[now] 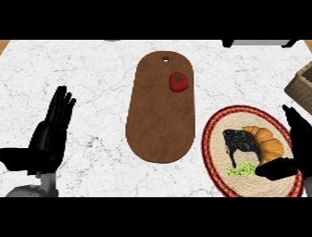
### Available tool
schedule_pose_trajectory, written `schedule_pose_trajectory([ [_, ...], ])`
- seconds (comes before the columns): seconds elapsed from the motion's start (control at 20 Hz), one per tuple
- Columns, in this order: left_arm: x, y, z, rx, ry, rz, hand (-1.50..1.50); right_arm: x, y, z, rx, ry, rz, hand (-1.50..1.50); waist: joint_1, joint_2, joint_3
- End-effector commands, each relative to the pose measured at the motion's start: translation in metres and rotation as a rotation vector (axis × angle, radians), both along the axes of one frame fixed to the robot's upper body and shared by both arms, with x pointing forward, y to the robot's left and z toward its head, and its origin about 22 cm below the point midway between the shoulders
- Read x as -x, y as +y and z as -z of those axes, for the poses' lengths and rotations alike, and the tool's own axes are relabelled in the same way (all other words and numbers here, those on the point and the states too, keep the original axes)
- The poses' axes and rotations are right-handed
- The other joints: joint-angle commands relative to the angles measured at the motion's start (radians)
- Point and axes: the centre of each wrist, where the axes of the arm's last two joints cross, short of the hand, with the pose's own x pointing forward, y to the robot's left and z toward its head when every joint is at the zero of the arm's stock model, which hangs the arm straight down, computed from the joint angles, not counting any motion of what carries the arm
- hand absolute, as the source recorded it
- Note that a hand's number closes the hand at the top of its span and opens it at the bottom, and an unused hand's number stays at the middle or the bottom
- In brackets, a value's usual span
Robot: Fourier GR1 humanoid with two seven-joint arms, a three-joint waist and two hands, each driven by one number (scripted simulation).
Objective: Pick the croissant from the placemat and place it in the basket
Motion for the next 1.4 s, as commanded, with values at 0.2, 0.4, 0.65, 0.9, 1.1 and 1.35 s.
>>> schedule_pose_trajectory([
  [0.2, 0.008, -0.002, -0.005, -0.003, -0.002, 0.0, 0.0, 0.002, 0.011, 0.032, 0.013, 0.077, 0.06, -1.5, 0.0, 0.0, 0.0],
  [0.4, 0.011, -0.004, 0.002, 0.004, -0.006, -0.018, 0.0, 0.007, -0.005, 0.037, 0.0, 0.092, 0.053, -1.5, -0.003, -0.001, 0.0],
  [0.65, 0.005, -0.015, -0.008, -0.014, -0.017, -0.002, 0.0, 0.009, 0.005, 0.037, -0.027, 0.1, 0.03, -1.5, -0.004, -0.001, 0.0],
  [0.9, 0.011, 0.009, 0.01, 0.016, -0.004, 0.007, 0.0, -0.007, -0.008, 0.05, -0.03, 0.105, 0.045, -1.5, -0.001, 0.0, 0.0],
  [1.1, 0.004, -0.006, -0.001, 0.002, -0.001, 0.002, 0.0, -0.019, -0.012, 0.039, -0.024, 0.13, 0.039, -1.5, 0.0, 0.0, 0.0],
  [1.35, 0.01, 0.009, 0.009, -0.005, 0.0, -0.001, 0.0, -0.014, -0.008, 0.05, -0.015, 0.113, 0.056, -1.5, -0.001, 0.0, 0.0],
])
